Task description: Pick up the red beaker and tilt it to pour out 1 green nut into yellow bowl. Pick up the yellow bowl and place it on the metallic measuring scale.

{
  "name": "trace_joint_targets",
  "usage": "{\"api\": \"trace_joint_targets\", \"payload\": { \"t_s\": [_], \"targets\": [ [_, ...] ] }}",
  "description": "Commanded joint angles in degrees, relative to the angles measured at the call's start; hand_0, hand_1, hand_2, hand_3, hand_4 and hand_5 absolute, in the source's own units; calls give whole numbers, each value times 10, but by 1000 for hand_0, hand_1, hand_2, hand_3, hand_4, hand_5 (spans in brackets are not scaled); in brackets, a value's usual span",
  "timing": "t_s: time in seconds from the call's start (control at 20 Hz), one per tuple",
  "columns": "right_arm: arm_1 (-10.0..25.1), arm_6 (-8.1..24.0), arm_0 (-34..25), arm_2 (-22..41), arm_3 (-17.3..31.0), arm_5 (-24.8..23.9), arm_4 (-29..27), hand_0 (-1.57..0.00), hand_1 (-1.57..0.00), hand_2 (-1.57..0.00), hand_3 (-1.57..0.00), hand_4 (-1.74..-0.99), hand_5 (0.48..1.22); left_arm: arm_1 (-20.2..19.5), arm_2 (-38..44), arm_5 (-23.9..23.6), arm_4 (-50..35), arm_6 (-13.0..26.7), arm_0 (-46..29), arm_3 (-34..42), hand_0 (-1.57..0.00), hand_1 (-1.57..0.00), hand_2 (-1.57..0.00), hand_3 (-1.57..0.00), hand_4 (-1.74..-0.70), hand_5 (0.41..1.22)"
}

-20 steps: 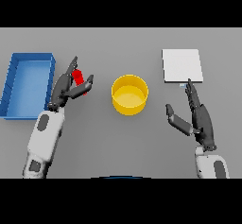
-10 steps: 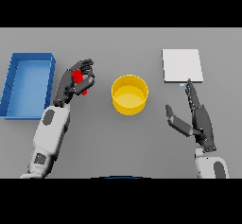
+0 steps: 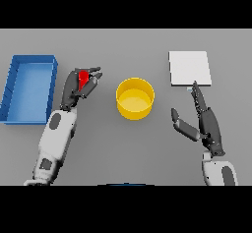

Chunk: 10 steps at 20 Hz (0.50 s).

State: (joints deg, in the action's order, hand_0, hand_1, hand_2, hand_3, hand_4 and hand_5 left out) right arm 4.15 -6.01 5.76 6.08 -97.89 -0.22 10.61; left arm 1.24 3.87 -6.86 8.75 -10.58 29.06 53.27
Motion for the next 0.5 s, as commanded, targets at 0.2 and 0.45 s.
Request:
{"api": "trace_joint_targets", "payload": {
  "t_s": [0.2, 0.45],
  "targets": [
    [-1, -6, -2, 2, 0, -6, 8, 1, 1, 1, 1, -1258, 669, -13, -21, -20, 0, 13, 5, 55, -1532, -1533, -1533, -1533, -1702, 1098],
    [3, -4, -1, 5, -1, -11, 23, 1, 1, 1, 1, -1247, 685, -58, -94, -8, 64, 90, 31, 107, -1558, -1558, -1559, -1559, -1728, 1113]
  ]
}}
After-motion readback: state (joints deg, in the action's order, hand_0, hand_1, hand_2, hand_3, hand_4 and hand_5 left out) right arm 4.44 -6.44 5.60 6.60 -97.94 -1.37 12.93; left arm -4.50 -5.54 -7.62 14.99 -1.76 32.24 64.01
